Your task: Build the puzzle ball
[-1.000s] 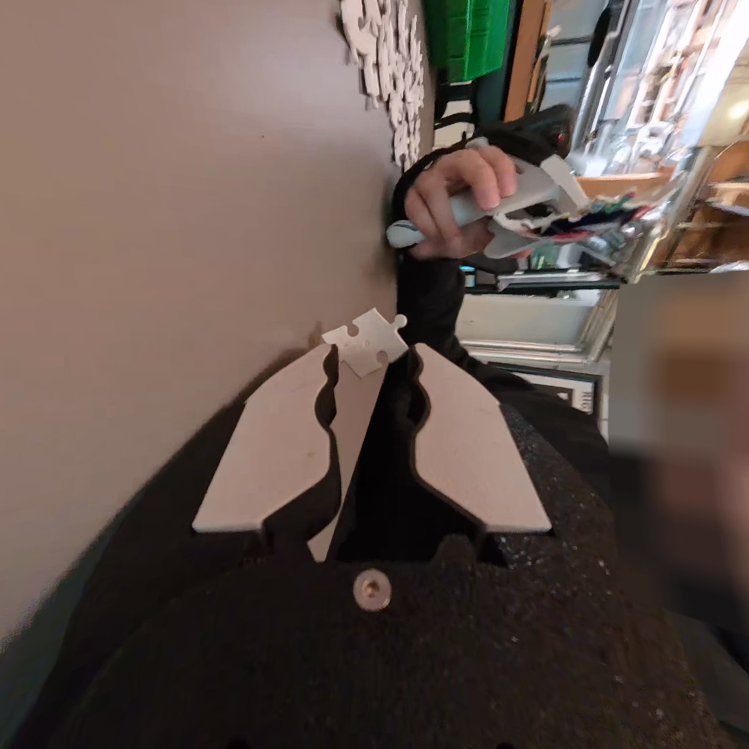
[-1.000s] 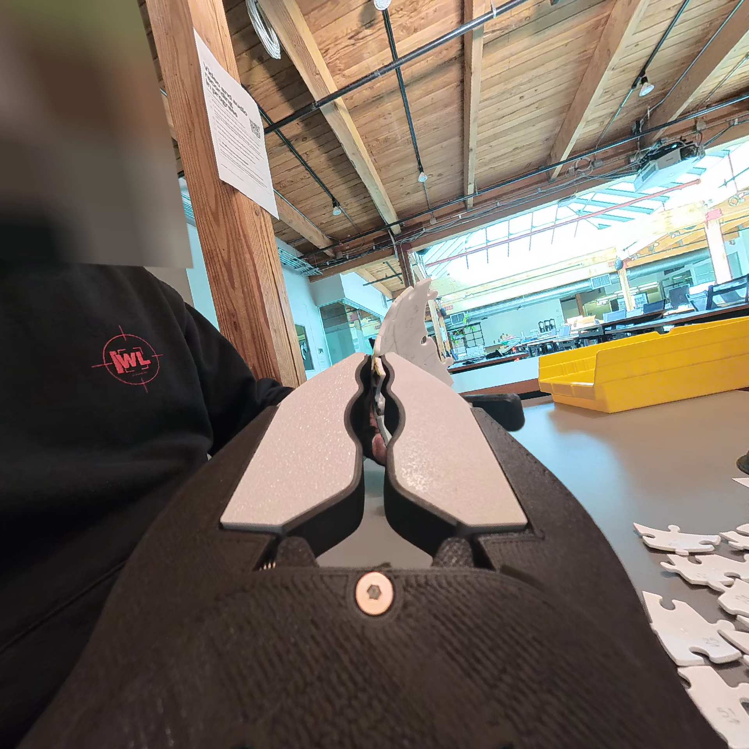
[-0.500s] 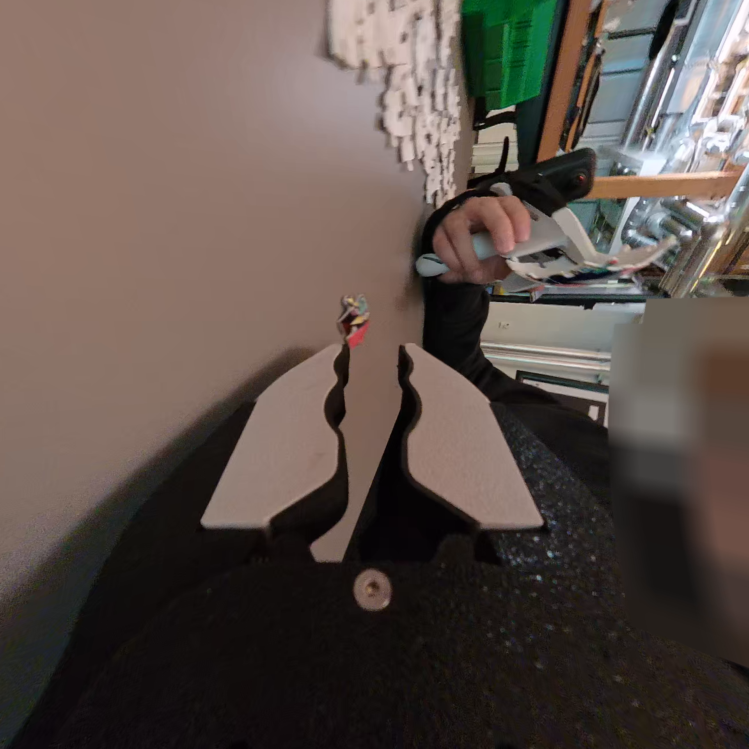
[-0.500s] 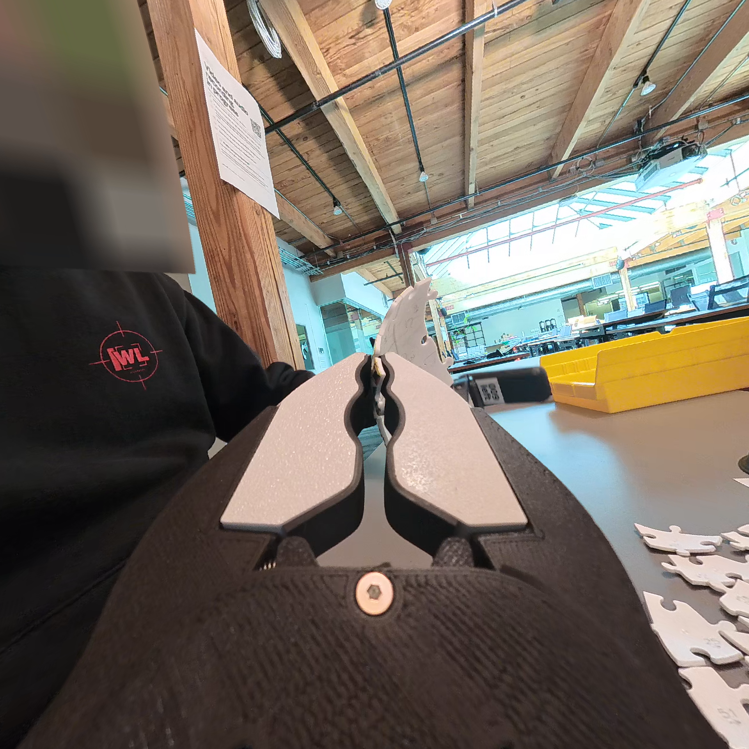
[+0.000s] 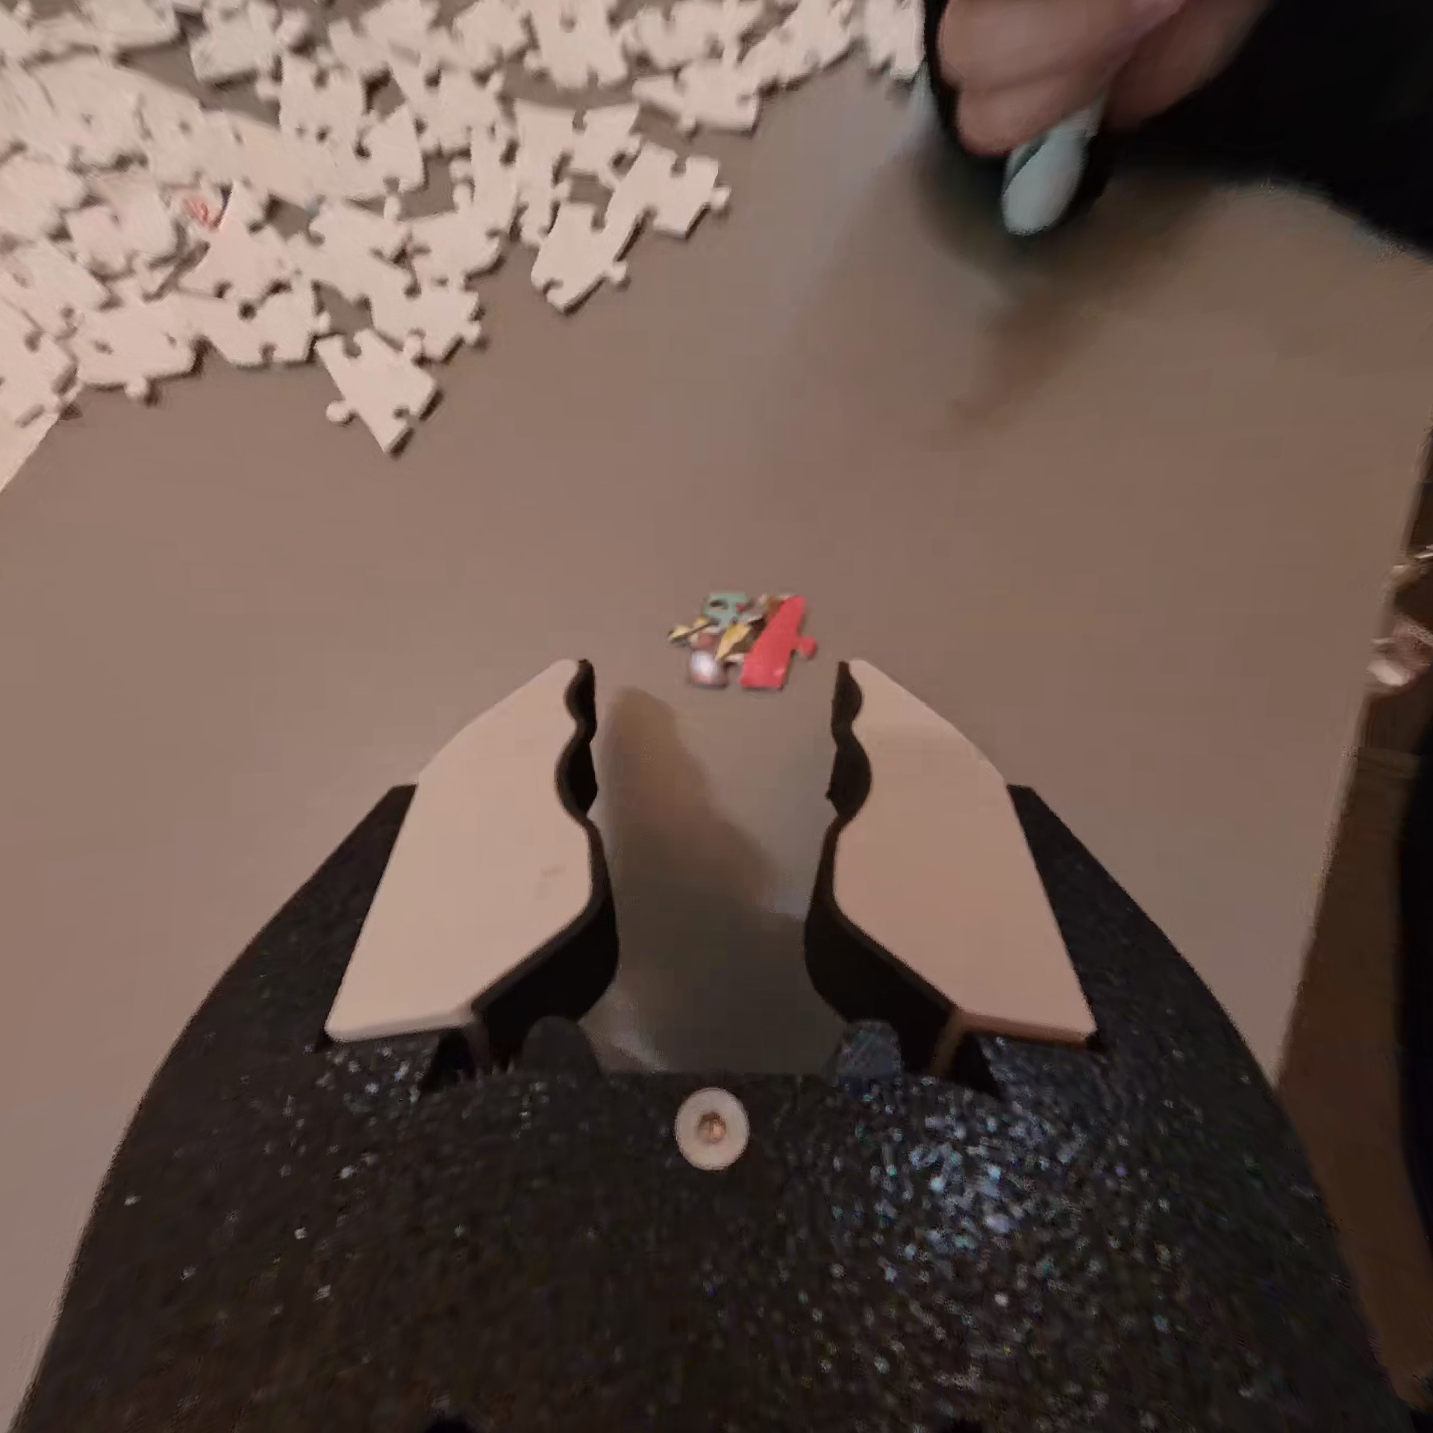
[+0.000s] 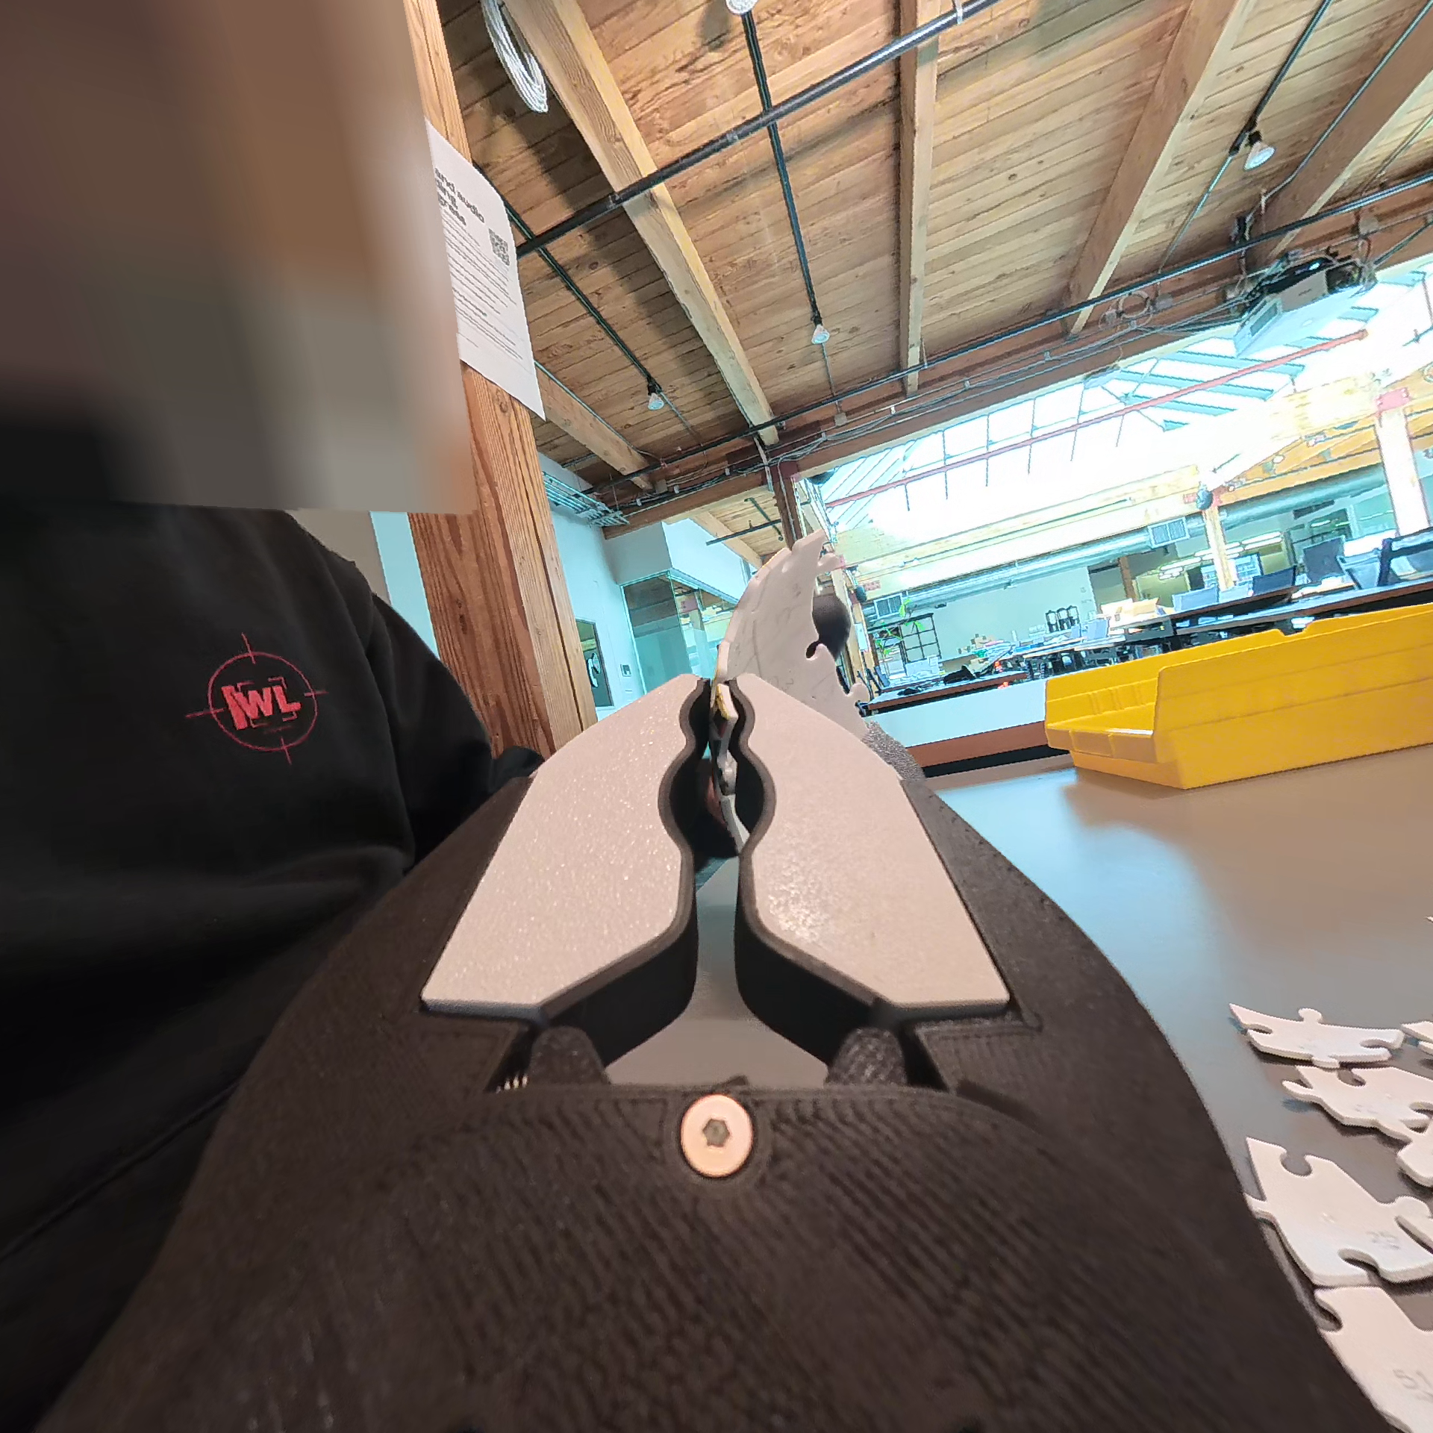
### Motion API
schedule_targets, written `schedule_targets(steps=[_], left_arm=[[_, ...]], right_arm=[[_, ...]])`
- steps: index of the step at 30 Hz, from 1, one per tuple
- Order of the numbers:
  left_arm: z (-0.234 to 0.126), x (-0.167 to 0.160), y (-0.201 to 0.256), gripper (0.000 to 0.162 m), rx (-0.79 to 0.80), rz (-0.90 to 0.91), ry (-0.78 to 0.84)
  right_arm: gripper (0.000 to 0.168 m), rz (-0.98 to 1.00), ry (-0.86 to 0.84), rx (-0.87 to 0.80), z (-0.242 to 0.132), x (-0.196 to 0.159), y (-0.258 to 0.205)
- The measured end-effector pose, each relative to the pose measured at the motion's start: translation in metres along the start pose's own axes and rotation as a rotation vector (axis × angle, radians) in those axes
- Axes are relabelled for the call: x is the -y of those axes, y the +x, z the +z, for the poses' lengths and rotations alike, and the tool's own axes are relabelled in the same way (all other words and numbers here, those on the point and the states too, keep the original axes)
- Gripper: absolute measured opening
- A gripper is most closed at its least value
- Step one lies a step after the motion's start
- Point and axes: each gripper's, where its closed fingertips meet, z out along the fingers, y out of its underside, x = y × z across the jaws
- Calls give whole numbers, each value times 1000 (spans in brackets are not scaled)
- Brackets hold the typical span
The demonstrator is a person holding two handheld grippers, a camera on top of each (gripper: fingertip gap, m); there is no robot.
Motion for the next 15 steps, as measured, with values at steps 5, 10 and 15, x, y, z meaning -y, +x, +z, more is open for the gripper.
schedule_targets(steps=[5,10,15], left_arm=[[-11,19,-20,48,142,5,194],[-19,19,-35,54,201,-63,315],[-27,26,-38,53,202,-47,365]], right_arm=[[3,15,12,-4,-1,1,2],[3,41,23,5,-2,2,2],[3,53,27,5,-2,3,4]])
